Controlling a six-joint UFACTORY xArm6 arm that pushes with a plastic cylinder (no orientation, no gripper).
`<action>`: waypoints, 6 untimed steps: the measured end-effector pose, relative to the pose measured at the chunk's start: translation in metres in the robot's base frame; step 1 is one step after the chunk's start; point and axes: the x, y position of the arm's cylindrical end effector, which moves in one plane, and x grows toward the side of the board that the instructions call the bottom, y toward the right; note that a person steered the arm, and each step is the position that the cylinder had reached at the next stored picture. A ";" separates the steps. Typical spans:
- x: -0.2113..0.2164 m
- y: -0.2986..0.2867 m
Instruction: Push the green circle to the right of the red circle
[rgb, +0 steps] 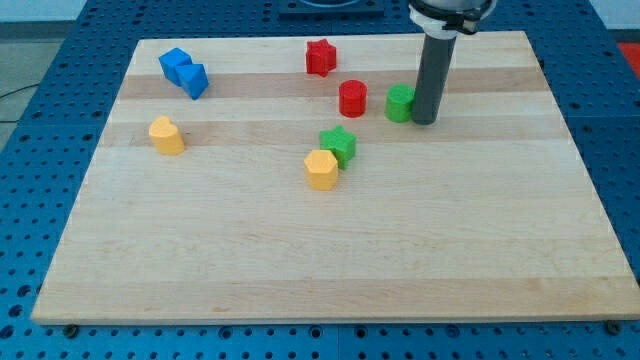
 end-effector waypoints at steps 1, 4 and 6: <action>0.000 -0.005; 0.000 -0.017; 0.000 -0.026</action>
